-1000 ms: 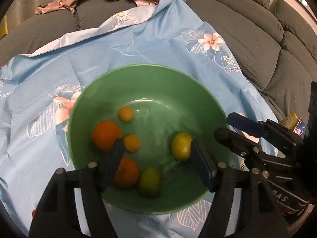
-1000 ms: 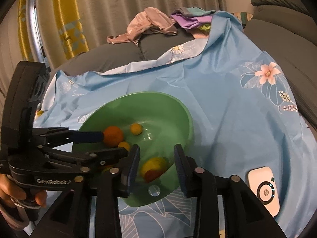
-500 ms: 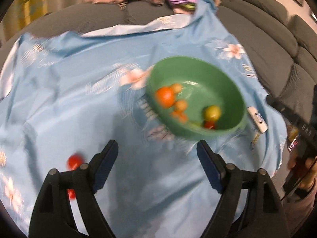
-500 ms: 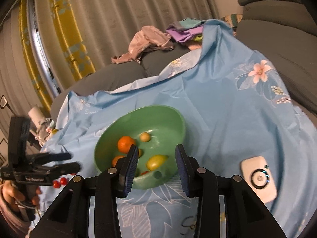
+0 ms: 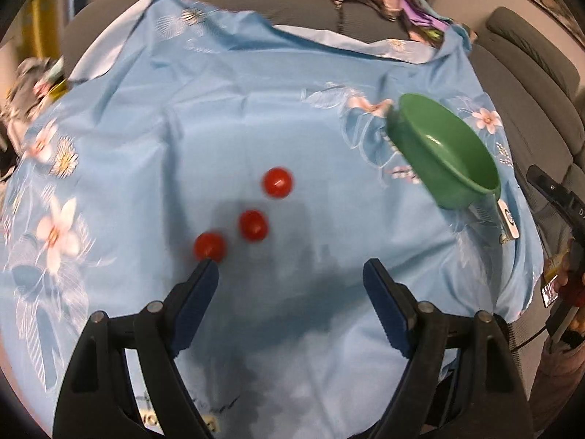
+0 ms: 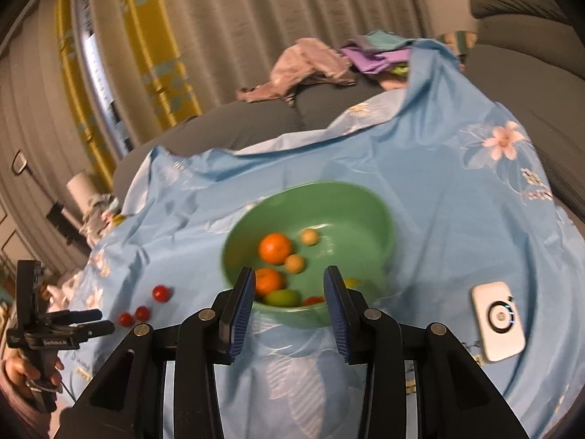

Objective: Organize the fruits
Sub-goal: 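Move both tools back toward the remaining cherry tomatoes on the cloth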

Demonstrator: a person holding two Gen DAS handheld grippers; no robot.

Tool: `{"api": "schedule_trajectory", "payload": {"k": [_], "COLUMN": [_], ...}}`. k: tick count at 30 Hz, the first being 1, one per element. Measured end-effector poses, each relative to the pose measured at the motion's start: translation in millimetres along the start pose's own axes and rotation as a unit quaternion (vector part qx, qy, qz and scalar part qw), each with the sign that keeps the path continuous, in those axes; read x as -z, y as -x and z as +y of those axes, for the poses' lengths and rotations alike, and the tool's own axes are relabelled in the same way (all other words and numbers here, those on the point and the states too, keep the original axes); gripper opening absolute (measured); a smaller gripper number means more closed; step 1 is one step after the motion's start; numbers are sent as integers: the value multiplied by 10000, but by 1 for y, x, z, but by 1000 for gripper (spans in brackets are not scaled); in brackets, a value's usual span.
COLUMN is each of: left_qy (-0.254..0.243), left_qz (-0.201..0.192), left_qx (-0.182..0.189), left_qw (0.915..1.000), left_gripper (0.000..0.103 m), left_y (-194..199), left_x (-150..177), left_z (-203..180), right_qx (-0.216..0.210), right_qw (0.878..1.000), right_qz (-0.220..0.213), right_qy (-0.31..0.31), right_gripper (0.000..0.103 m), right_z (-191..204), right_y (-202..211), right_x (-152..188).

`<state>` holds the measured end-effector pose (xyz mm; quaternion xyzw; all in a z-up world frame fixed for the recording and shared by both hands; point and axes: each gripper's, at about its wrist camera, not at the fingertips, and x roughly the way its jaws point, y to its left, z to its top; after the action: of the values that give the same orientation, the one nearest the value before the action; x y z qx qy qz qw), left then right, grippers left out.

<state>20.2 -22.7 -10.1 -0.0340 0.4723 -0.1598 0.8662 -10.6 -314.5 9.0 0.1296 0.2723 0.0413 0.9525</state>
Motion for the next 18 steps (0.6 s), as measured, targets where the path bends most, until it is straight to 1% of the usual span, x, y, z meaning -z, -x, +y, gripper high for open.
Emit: {"api": "schedule_trajectory", "payload": {"k": [8,13,18], "left_qy": [258,254,308], "left_qz": [37,40,61], "left_qx": [162,268,270], "left_qw": [9995,9993,9991], "left_gripper": [82,82,82], "left_y": [3,-1,-5], "left_x": [19,20,23], "left_z": [17,19,30], "right_qx": [-326,-554,-758], "right_qw": [9968,9899,9823], "right_qz": [506,839,1102], "right_qy": [531,995,1313], "right_gripper": [39,39,39], "right_z": [47,81,105], "right_y": [-23,-37,-51], "right_x": [12,25,34]}}
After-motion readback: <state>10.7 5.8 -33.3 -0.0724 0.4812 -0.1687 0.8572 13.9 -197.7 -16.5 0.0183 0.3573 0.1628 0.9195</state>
